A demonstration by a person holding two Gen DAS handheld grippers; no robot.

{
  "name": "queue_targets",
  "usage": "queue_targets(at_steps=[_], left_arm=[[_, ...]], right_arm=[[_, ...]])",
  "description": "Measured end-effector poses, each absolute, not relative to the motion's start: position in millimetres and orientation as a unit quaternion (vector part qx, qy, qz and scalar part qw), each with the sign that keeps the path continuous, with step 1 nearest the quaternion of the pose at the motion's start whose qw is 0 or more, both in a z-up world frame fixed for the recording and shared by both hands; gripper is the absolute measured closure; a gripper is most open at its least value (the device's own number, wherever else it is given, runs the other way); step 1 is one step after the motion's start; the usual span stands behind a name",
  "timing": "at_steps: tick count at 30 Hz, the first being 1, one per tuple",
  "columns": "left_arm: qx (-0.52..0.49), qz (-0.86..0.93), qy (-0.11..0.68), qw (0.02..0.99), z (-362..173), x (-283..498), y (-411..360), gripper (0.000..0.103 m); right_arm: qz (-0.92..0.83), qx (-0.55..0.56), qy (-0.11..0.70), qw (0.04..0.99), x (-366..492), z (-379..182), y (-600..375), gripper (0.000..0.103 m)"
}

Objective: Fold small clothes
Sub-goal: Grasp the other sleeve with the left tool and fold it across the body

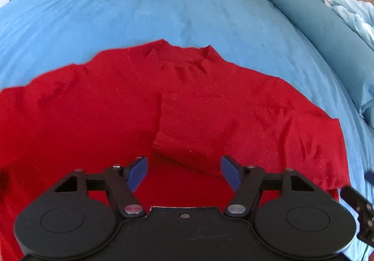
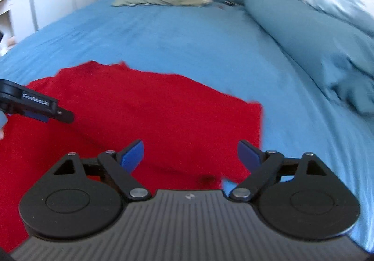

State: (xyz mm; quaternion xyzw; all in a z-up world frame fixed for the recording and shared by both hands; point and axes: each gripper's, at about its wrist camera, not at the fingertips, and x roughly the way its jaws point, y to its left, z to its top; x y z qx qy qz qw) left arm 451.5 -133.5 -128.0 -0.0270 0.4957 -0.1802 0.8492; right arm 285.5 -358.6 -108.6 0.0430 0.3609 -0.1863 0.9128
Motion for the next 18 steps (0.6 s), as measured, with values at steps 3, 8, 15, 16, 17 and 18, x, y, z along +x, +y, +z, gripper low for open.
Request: queue_targets(at_steps=[3, 8, 15, 16, 17, 18], left_arm=[[-0.035, -0.175, 0.494, 0.851, -133, 455, -137, 0.05], [-0.033, -0.159, 0.491, 0.856, -134, 469, -150, 0.096], [-0.06, -0.161, 0.422, 0.89, -90, 476, -142, 0.099], [-0.064, -0.157, 0.406, 0.898, -78, 475, -137, 0.099], [-0.068, -0.146, 0.386, 0.908, -65, 473, -128, 0.099], [-0.068, -0.136, 0.371, 0.916, -56, 470, -120, 0.099]], right_arm=[[-0.22, 0.066, 0.373, 0.899, 267, -121, -369, 0.0], [-0.267, 0.091, 0.394, 0.875, 258, -141, -376, 0.0], [-0.29, 0.114, 0.399, 0.862, 282, -151, -385, 0.0], [-0.292, 0.116, 0.398, 0.862, 286, -150, -386, 0.0], [-0.295, 0.116, 0.396, 0.862, 293, -151, -387, 0.0], [-0.296, 0.116, 0.397, 0.861, 297, -151, -389, 0.0]])
